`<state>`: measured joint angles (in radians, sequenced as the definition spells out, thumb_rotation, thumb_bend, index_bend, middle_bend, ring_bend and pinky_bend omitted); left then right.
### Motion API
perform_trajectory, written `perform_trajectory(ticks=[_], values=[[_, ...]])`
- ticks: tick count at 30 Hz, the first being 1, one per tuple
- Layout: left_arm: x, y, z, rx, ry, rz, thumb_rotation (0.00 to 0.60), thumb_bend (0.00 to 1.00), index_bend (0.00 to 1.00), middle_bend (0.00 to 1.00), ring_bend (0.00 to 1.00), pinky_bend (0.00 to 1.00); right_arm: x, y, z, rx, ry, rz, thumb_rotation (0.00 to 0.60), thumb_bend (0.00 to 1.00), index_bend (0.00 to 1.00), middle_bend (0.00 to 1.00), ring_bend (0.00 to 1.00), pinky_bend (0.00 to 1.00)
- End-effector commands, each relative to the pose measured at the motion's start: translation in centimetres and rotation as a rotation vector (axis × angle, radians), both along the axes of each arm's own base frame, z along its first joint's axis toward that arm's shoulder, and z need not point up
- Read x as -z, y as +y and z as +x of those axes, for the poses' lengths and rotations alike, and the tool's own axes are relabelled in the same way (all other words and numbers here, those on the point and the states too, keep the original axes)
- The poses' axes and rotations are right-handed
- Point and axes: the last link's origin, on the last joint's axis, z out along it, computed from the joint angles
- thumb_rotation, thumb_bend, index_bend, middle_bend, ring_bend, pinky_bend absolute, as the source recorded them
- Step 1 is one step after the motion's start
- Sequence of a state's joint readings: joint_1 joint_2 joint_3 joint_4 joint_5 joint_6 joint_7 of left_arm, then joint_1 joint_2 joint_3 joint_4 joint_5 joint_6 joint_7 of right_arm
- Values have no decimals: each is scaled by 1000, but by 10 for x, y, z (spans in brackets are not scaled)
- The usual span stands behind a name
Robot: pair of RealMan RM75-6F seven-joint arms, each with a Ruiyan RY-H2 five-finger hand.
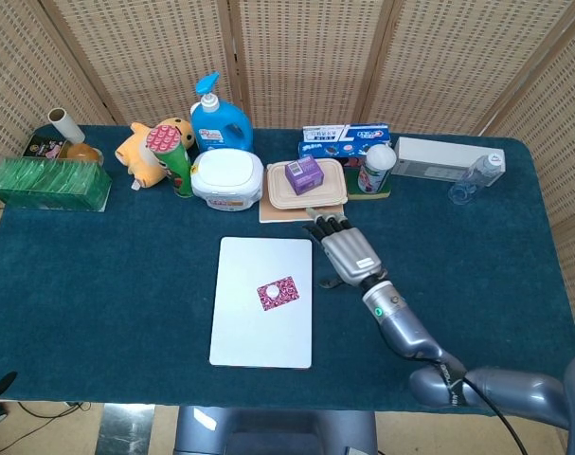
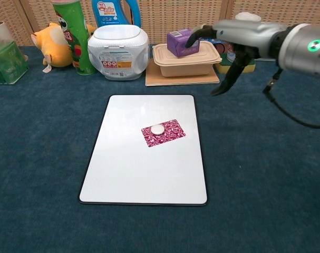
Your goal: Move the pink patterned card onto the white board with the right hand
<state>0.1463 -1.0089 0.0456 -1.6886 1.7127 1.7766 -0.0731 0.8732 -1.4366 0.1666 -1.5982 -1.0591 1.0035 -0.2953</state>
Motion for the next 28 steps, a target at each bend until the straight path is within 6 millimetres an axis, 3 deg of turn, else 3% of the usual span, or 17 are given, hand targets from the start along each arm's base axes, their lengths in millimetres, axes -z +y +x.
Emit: perform_trajectory(ticks=[1,7,9,16,28], values=[[0,0,0,0,1,-1,600,47,0,0,0,24,-47,7,-47,-116,96,-182,599,0,122,0,0,0],[1,-1,1,1,8,8,600,49,0,0,0,24,-93,38,-108,-124,91,-306,600,0,114,0,0,0],[3,-2,2,5,18,6,600,49,0,0,0,24,-118,62,-136,-45,138,-389,600,0,82,0,0,0],[8,2,2,-17,38,0,600,49,0,0,0,24,-144,127,-156,34,62,-401,600,0,33,0,0,0],[10,10,0,-58,50,8,600,48,0,0,0,24,-141,184,-164,49,98,-425,600,0,19,0,0,0]])
